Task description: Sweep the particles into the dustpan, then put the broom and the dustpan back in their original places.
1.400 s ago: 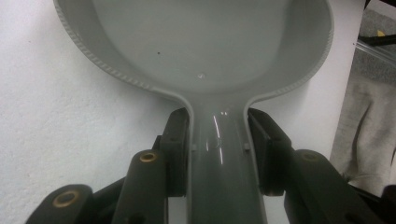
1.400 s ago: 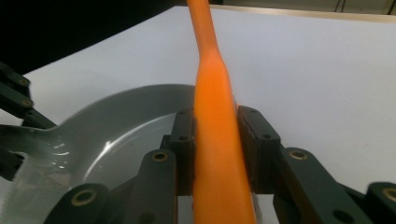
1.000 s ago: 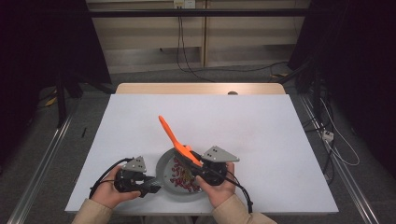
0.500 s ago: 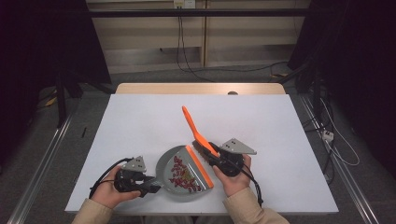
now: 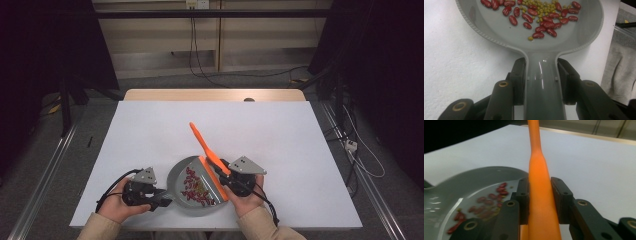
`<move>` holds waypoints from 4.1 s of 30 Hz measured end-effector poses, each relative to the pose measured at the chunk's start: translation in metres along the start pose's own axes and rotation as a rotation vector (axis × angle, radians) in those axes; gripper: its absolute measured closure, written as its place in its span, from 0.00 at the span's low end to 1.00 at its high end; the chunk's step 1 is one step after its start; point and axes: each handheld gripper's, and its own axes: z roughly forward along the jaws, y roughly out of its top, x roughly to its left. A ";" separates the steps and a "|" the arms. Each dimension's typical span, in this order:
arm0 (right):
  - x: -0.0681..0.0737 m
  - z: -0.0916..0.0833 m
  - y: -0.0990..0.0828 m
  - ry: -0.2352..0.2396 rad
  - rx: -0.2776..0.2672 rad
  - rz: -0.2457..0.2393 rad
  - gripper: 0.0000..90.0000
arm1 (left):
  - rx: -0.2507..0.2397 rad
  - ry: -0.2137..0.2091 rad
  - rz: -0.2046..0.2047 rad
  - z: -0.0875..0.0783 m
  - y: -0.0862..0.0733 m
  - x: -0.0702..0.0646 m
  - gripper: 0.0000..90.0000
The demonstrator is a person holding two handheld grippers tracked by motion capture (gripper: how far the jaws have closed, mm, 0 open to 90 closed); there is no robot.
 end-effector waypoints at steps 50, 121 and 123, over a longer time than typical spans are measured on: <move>-0.047 -0.035 0.019 -0.053 -0.108 0.071 0.79 | -0.277 0.116 -0.041 -0.020 -0.016 0.009 0.70; -0.151 -0.093 -0.021 -0.443 -0.016 0.079 0.79 | -0.320 0.456 -0.416 -0.027 -0.044 0.044 0.66; -0.150 -0.090 -0.024 -0.445 -0.003 0.065 0.79 | -0.319 0.449 -0.411 -0.027 -0.044 0.042 0.66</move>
